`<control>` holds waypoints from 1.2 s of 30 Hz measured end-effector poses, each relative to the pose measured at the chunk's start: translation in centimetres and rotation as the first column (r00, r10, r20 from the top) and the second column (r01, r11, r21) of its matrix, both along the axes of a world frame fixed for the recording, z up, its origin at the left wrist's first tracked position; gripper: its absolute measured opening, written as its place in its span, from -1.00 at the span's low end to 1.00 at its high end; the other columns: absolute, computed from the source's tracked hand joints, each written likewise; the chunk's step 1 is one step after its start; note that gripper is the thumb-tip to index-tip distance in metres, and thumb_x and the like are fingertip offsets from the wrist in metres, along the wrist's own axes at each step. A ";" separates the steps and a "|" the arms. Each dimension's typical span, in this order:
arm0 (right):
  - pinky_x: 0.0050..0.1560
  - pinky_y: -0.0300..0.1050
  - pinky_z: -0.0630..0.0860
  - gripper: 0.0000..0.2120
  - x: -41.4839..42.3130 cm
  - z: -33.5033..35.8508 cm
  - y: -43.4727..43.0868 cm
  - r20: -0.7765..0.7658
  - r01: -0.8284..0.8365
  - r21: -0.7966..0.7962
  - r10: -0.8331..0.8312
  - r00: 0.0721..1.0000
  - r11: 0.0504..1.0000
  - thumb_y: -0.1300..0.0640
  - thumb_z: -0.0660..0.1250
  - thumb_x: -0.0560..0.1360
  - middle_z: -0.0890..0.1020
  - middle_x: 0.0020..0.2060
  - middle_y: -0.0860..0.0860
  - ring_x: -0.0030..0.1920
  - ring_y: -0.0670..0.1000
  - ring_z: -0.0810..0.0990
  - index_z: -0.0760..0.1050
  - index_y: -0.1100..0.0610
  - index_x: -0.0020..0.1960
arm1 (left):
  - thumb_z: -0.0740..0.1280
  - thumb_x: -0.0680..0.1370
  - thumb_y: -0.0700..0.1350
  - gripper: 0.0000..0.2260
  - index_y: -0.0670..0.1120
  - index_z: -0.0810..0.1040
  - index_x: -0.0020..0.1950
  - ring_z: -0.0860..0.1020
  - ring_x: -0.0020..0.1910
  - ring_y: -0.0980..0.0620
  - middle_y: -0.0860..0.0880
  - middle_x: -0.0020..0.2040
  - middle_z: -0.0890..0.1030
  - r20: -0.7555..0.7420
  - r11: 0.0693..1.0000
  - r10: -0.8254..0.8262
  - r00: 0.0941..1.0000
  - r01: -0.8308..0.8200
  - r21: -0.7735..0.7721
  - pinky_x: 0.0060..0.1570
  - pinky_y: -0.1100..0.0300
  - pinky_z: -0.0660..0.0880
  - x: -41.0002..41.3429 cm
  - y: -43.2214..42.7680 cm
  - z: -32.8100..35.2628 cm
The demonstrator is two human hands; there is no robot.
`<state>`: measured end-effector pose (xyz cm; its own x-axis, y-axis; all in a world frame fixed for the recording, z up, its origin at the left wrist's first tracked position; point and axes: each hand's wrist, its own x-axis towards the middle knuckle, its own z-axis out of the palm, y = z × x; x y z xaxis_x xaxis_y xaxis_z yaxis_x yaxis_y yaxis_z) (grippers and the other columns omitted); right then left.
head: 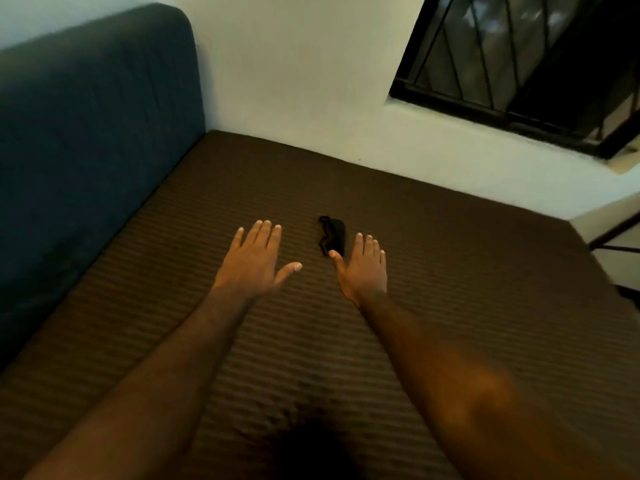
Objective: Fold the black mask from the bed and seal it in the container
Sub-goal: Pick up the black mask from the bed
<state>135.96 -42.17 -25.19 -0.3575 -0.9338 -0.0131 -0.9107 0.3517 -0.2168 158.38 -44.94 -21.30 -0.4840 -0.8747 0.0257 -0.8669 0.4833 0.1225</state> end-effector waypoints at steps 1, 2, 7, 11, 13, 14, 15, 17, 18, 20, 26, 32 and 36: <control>0.55 0.11 -0.01 -0.22 -0.4 -1.5 -1.3 0.016 -0.008 0.012 0.008 1.000 1.000 -0.33 -0.01 0.58 0.09 0.57 0.19 0.57 0.16 0.03 0.00 0.18 0.58 | -0.04 0.55 0.36 -0.23 -0.15 0.03 0.56 0.02 0.56 -0.08 -0.16 0.57 0.10 0.019 1.000 -0.016 1.000 0.016 0.003 0.49 -0.10 -0.03 -0.9 -1.2 -1.1; 0.55 0.11 -0.02 -0.22 -0.8 -2.9 -2.2 0.036 -0.015 0.032 0.014 0.999 0.999 -0.34 -0.01 0.58 0.09 0.57 0.19 0.57 0.16 0.02 0.00 0.17 0.59 | -0.06 0.54 0.37 -0.23 -0.16 0.05 0.56 0.03 0.56 -0.10 -0.18 0.57 0.11 0.043 0.999 -0.034 0.999 0.034 0.008 0.49 -0.11 -0.02 -1.8 -2.3 -2.1; 0.56 0.10 -0.04 -0.22 -3.1 -9.2 -5.6 0.082 -0.025 0.077 0.018 0.996 0.997 -0.34 -0.02 0.57 0.07 0.58 0.18 0.58 0.15 -0.01 -0.03 0.15 0.59 | -0.18 0.49 0.38 -0.18 -0.17 0.04 0.56 0.04 0.55 -0.12 -0.19 0.56 0.13 0.172 0.983 -0.180 0.968 0.172 0.061 0.48 -0.13 0.01 -7.8 -7.7 -7.0; 0.55 0.11 0.01 -0.23 -5.7 -14.2 -9.1 0.117 -0.023 0.110 0.010 0.993 0.994 -0.32 0.02 0.59 0.03 0.58 0.18 0.58 0.16 -0.02 -0.07 0.13 0.60 | -0.01 0.57 0.31 -0.27 -0.16 -0.02 0.56 0.00 0.56 -0.12 -0.19 0.57 0.07 0.208 0.975 -0.218 0.954 0.201 0.097 0.50 -0.12 0.01 -12.4 -12.0 -12.0; 0.50 0.13 0.13 -0.23 -6.9 -16.4 -10.9 0.157 -0.020 0.121 0.000 0.988 0.993 -0.28 0.10 0.59 0.02 0.58 0.19 0.56 0.19 0.04 -0.09 0.11 0.60 | 0.02 0.57 0.29 -0.27 -0.15 -0.03 0.57 0.03 0.55 -0.16 -0.20 0.57 0.07 0.226 0.975 -0.209 0.951 0.185 0.124 0.48 -0.11 0.08 -14.0 -13.8 -14.8; 0.48 0.14 0.17 -0.22 -7.6 -17.5 -11.7 0.192 -0.030 0.131 0.004 0.981 0.991 -0.25 0.14 0.58 0.00 0.58 0.19 0.55 0.21 0.07 -0.10 0.10 0.60 | 0.04 0.57 0.29 -0.27 -0.14 -0.04 0.57 0.04 0.54 -0.18 -0.21 0.57 0.06 0.238 0.974 -0.207 0.949 0.176 0.145 0.46 -0.11 0.11 -14.7 -14.7 -16.2; 0.46 0.14 0.20 -0.21 -8.0 -18.5 -12.3 0.234 -0.040 0.144 0.006 0.972 0.989 -0.21 0.19 0.58 -0.02 0.58 0.19 0.54 0.22 0.08 -0.12 0.09 0.60 | 0.06 0.58 0.28 -0.28 -0.13 -0.05 0.57 0.05 0.54 -0.18 -0.20 0.57 0.04 0.243 0.971 -0.205 0.948 0.166 0.170 0.45 -0.11 0.13 -15.3 -15.4 -17.3; 0.46 0.12 0.21 -0.18 -9.3 -21.0 -13.5 0.332 -0.059 0.188 -0.007 0.943 0.980 -0.13 0.27 0.57 -0.08 0.59 0.19 0.55 0.24 0.07 -0.17 0.04 0.60 | 0.10 0.58 0.26 -0.28 -0.10 -0.08 0.57 0.06 0.54 -0.19 -0.19 0.58 0.01 0.237 0.963 -0.198 0.951 0.143 0.229 0.43 -0.10 0.15 -16.8 -16.7 -20.0; 0.46 0.11 0.22 -0.16 -9.8 -22.3 -14.0 0.386 -0.069 0.203 -0.015 0.922 0.977 -0.09 0.31 0.56 -0.11 0.59 0.19 0.55 0.24 0.07 -0.18 0.01 0.60 | 0.12 0.57 0.25 -0.27 -0.09 -0.09 0.57 0.08 0.53 -0.19 -0.18 0.58 0.00 0.230 0.958 -0.197 0.953 0.137 0.252 0.42 -0.10 0.17 -17.4 -17.2 -21.3; 0.44 0.08 0.25 -0.12 -10.5 -24.2 -15.0 0.486 -0.078 0.223 -0.041 0.873 0.972 -0.03 0.36 0.54 -0.13 0.59 0.19 0.55 0.23 0.10 -0.20 -0.05 0.60 | 0.16 0.56 0.24 -0.26 -0.07 -0.10 0.57 0.13 0.51 -0.19 -0.17 0.58 0.00 0.223 0.946 -0.194 0.955 0.122 0.300 0.40 -0.09 0.22 -18.5 -17.9 -23.7; 0.44 0.07 0.28 0.01 -12.1 -28.6 -17.1 0.601 -0.047 0.219 -0.096 0.794 0.975 -0.01 0.44 0.48 -0.06 0.59 0.14 0.54 0.18 0.14 -0.29 -0.14 0.57 | 0.27 0.51 0.24 -0.21 0.00 -0.07 0.57 0.21 0.48 -0.14 -0.11 0.57 0.09 0.194 0.859 -0.110 0.975 -0.005 0.512 0.39 -0.08 0.29 -19.1 -20.2 -29.7; 0.39 0.07 0.33 -0.02 -11.5 -30.7 -19.2 0.575 -0.090 0.282 -0.093 0.813 0.955 -0.13 0.42 0.48 -0.22 0.58 0.16 0.52 0.26 0.17 -0.30 -0.31 0.53 | 0.45 0.37 0.24 -0.34 -0.06 0.35 0.32 0.47 0.22 -0.15 -0.14 0.23 0.51 0.238 0.876 -0.153 0.959 0.020 0.481 0.16 -0.02 0.46 -20.4 -23.1 -31.0; 0.45 0.11 0.31 -0.02 -11.0 -30.9 -19.7 0.543 -0.072 0.286 -0.100 0.834 0.956 -0.06 0.44 0.46 -0.32 0.56 0.09 0.56 0.22 0.04 -0.24 -0.25 0.55 | 0.46 0.41 0.08 -0.30 -0.08 0.22 0.42 0.30 0.38 -0.17 -0.15 0.38 0.34 0.286 0.896 -0.152 0.946 0.010 0.444 0.30 -0.10 0.33 -21.5 -23.2 -31.8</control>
